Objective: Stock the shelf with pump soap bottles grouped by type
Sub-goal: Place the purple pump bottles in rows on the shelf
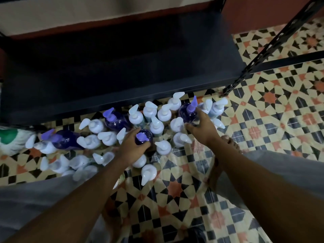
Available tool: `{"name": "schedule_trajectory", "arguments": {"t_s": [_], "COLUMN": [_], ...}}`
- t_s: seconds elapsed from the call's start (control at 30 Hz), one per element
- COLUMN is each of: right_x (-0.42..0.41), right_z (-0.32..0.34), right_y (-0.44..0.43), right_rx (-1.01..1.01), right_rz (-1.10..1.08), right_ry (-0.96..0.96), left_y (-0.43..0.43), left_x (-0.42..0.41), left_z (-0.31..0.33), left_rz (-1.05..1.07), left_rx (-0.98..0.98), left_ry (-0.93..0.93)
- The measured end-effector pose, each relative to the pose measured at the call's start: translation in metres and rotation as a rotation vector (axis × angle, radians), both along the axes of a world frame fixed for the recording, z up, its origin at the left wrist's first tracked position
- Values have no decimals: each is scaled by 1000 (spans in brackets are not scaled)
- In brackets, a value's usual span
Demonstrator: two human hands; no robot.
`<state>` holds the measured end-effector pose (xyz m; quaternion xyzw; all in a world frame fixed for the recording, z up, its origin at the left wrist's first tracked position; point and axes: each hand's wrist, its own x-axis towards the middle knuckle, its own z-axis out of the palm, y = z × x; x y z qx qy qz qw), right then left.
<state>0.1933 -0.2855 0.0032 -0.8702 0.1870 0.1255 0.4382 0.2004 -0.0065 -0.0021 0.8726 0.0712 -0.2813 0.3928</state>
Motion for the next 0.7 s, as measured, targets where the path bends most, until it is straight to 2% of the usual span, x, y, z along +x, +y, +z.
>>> {"name": "schedule_trajectory", "arguments": {"t_s": [0.43,0.7], "right_x": [46,34], "right_z": [-36,-21], "right_y": [-12,-9], "right_rx": [-173,-244], "right_rz": [99,81], "right_ry": [61,-4], "left_y": [2,2], "left_x": [13,5], "left_z": [-17,-1], "left_rz": [-54,-64], "left_rx": [2,18], "left_ry": [11,-109]}}
